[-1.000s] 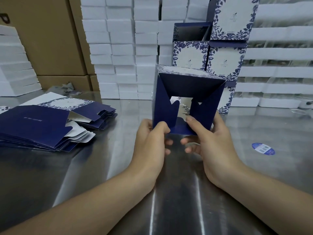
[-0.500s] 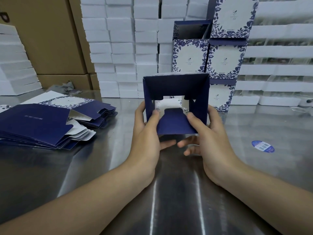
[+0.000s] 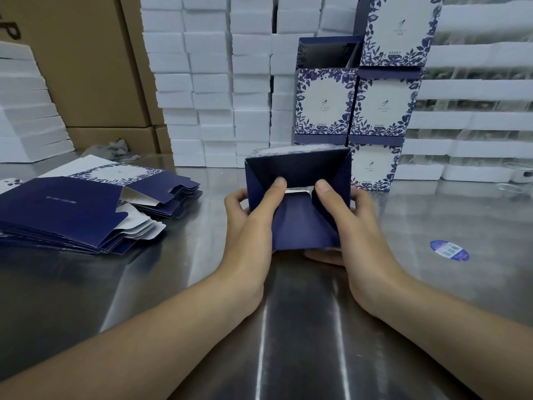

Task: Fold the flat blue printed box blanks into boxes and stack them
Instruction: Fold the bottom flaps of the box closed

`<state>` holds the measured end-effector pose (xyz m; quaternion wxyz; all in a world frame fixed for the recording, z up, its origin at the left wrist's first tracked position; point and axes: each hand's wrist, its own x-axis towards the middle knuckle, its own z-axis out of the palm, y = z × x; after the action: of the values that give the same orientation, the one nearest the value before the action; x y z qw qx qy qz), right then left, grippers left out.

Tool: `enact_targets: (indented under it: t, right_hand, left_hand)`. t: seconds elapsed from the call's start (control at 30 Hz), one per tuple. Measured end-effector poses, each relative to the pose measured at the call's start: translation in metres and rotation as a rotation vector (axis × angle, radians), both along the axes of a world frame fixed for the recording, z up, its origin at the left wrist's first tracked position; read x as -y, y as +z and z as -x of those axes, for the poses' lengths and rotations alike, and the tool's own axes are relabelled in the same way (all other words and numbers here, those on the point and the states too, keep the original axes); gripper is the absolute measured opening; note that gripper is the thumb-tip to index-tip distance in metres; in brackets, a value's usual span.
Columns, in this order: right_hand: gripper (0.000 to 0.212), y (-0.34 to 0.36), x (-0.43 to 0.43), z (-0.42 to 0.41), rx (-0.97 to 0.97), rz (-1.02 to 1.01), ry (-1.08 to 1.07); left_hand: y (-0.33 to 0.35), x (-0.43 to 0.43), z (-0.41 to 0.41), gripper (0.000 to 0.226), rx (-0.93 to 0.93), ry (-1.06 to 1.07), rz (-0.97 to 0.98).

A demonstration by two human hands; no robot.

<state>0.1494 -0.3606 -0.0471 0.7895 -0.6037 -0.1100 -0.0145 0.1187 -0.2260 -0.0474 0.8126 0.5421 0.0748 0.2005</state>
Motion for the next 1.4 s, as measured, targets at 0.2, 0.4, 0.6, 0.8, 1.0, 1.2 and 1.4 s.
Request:
enact_targets:
  t: [0.2,0.4,0.6,0.8,1.0,1.2,1.4]
  right_hand:
    - [0.065,0.004,0.002,0.000,0.000,0.062,-0.096]
    - [0.049,0.001,0.001,0.001,0.014,0.063,-0.084]
    - [0.053,0.002,0.002,0.000,-0.011,0.057,-0.091]
    - [0.043,0.001,0.000,-0.002,-0.041,0.059,-0.100]
    - [0.046,0.001,0.001,-0.002,-0.021,0.043,-0.072]
    - [0.049,-0.002,0.002,-0.002,0.031,0.076,-0.023]
    - [0.045,-0.006,0.003,-0.006,0.049,0.058,-0.015]
  left_hand:
    - [0.000,0.001,0.001,0.066,-0.023,-0.022,-0.031]
    - [0.003,0.003,0.004,0.064,-0.017,-0.014,-0.034]
    - [0.006,0.003,0.007,0.054,-0.033,0.034,-0.045]
    - [0.003,0.002,0.003,0.039,-0.041,0.093,-0.111]
    - [0.005,0.002,0.005,0.042,-0.014,0.011,-0.075]
    - [0.001,0.000,0.005,0.039,-0.009,-0.039,-0.141]
    - [0.000,-0.001,0.002,0.027,-0.017,-0.051,-0.093]
